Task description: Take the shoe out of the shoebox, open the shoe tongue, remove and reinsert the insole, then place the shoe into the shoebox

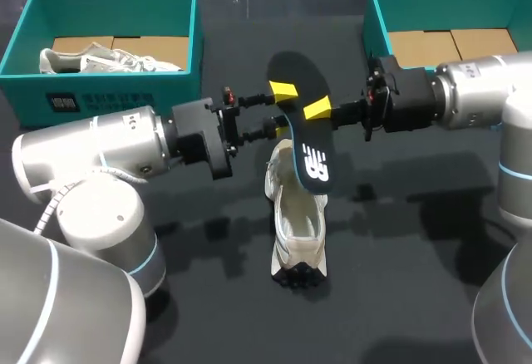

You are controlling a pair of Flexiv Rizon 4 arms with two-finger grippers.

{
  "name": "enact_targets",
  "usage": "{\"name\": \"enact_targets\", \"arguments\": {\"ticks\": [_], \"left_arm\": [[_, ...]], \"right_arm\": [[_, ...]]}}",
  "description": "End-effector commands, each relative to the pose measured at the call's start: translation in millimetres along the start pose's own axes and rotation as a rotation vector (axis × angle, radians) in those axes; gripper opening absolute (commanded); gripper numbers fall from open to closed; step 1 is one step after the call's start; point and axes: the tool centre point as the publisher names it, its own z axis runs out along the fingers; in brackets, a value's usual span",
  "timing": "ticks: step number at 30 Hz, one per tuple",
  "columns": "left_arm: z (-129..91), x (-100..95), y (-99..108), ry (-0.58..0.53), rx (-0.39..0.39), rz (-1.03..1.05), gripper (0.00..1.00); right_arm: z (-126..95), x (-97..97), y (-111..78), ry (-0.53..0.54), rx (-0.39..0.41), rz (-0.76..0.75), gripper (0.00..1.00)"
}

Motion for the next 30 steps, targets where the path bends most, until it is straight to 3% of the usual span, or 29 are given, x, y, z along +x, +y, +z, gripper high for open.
{"name": "enact_targets", "arguments": {"ticks": [1, 22, 28, 29, 30], "left_arm": [[4, -1.1, 0, 0.008, -0.005, 0.000, 0.50], [17, -5.9, 8, 0.061, -0.015, 0.030, 0.33], [20, -5.4, 11, 0.081, -0.011, 0.041, 0.33], [21, -5.4, 11, 0.084, -0.009, 0.042, 0.32], [21, -5.3, 11, 0.088, -0.009, 0.046, 0.23]], "right_arm": [[2, 0.8, 0.3, -0.016, 0.001, 0.009, 0.00], [2, 0.5, 0.2, -0.023, -0.001, 0.016, 0.00], [2, 0.5, 0.2, -0.023, -0.001, 0.016, 0.00], [2, 0.5, 0.2, -0.023, -0.001, 0.016, 0.00], [2, 0.5, 0.2, -0.023, -0.001, 0.016, 0.00]]}}
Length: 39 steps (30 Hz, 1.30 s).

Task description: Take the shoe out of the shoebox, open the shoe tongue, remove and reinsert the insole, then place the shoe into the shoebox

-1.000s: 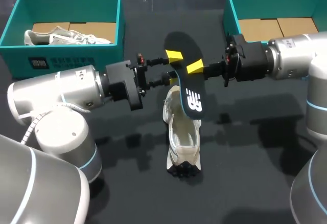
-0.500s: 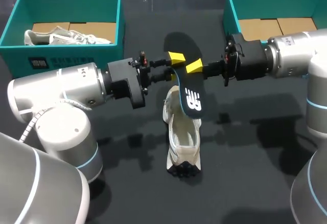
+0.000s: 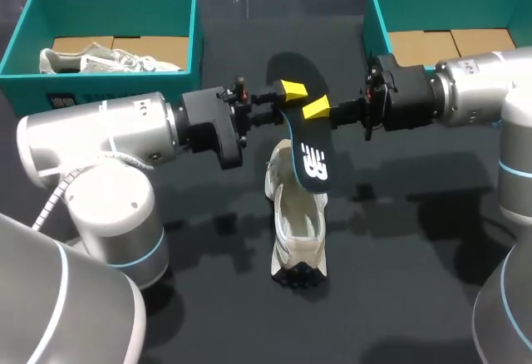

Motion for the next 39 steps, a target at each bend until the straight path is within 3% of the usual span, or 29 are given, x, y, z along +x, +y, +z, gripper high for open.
{"name": "enact_targets", "arguments": {"ticks": [1, 2, 14, 15, 16, 17, 25, 37, 39], "left_arm": [[6, -1.6, 2, 0.019, 0.004, 0.006, 0.09], [6, -1.7, 1, 0.019, 0.008, 0.007, 0.00], [6, -2.0, -5, 0.036, 0.037, 0.035, 0.00], [5, -1.9, -5, 0.038, 0.038, 0.034, 0.00], [4, -2.1, -5, 0.039, 0.038, 0.032, 0.00], [3, -2.4, -5, 0.041, 0.038, 0.029, 0.00], [-22, -7.8, -10, 0.064, 0.029, -0.035, 0.00], [-62, -11.0, -51, 0.129, -0.027, -0.068, 0.00], [-66, -10.5, -58, 0.151, -0.016, -0.137, 0.00]], "right_arm": [[1, 0.0, -0.4, -0.003, -0.001, 0.001, 0.00], [1, 0.0, -0.4, -0.003, -0.001, 0.001, 0.00], [1, 0.0, -0.4, -0.003, -0.001, 0.001, 0.00], [0, -0.4, -0.5, -0.006, 0.006, 0.003, 0.12], [0, -0.9, -0.9, -0.012, 0.013, -0.001, 0.48], [-2, -1.3, -1.8, -0.015, 0.018, -0.014, 1.00], [-39, -4.2, -25.1, -0.107, 0.028, -0.212, 1.00], [-39, -4.2, -25.1, -0.107, 0.028, -0.212, 1.00], [-39, -8.3, -30.4, -0.223, 0.084, -0.311, 1.00]]}}
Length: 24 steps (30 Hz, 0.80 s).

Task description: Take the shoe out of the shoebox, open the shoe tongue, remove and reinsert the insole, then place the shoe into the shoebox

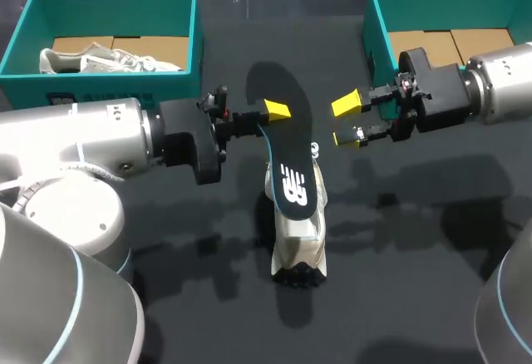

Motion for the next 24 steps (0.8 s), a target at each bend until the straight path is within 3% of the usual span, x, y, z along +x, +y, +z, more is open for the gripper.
{"name": "enact_targets", "arguments": {"ticks": [1, 5, 17, 18, 21, 24], "left_arm": [[-29, 1.5, -28, 0.061, 0.001, -0.097, 0.00], [-36, 1.6, -39, 0.095, 0.054, -0.139, 0.00], [-36, 1.6, -39, 0.095, 0.054, -0.139, 0.00], [-33, -0.9, -46, 0.104, 0.026, -0.171, 0.00], [-32, -11.4, -61, 0.129, 0.015, -0.302, 0.00], [-40, -19.6, -71, 0.154, 0.009, -0.397, 0.00]], "right_arm": [[-2, -4.5, -9.8, -0.136, 0.060, -0.142, 1.00], [-11, -22.0, -26.5, -0.235, 0.128, -0.223, 1.00], [-11, -22.0, -26.5, -0.235, 0.128, -0.223, 1.00], [-11, -22.0, -26.5, -0.235, 0.128, -0.223, 1.00], [-19, -21.3, -34.8, -0.344, 0.240, -0.338, 1.00], [-29, -21.8, -50.2, -0.404, 0.296, -0.449, 1.00]]}}
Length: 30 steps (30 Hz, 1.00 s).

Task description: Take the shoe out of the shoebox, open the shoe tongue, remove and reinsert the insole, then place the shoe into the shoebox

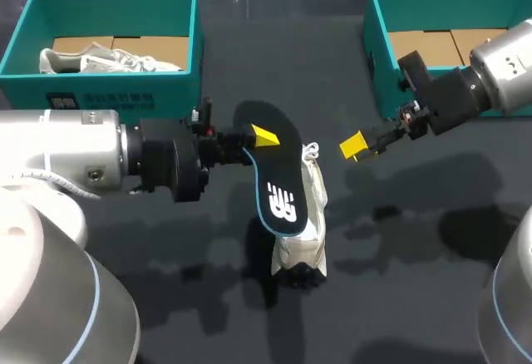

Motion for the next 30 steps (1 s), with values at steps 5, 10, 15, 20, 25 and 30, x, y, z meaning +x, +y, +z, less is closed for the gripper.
{"name": "enact_targets", "arguments": {"ticks": [5, 10, 15, 20, 25, 30], "left_arm": [[-24, -3.8, -39, 0.095, 0.028, -0.187, 0.00], [-24, -3.8, -39, 0.095, 0.028, -0.187, 0.00], [-24, -3.8, -39, 0.095, 0.028, -0.187, 0.00], [-16, 5.8, -46, 0.103, 0.075, -0.309, 0.00], [-14, 14.9, -56, 0.125, 0.136, -0.475, 0.00], [-9, 28.0, -68, 0.138, 0.181, -0.595, 0.00]], "right_arm": [[-16, 1.8, -40.0, -0.208, 0.176, -0.272, 1.00], [-17, -1.2, -44.7, -0.207, 0.207, -0.255, 1.00], [-17, -1.2, -44.7, -0.207, 0.207, -0.255, 1.00], [-11, -5.1, -52.4, -0.250, 0.253, -0.320, 1.00], [-3, -14.6, -75.5, -0.267, 0.302, -0.443, 1.00], [7, -23.2, -87.3, -0.271, 0.320, -0.524, 1.00]]}}
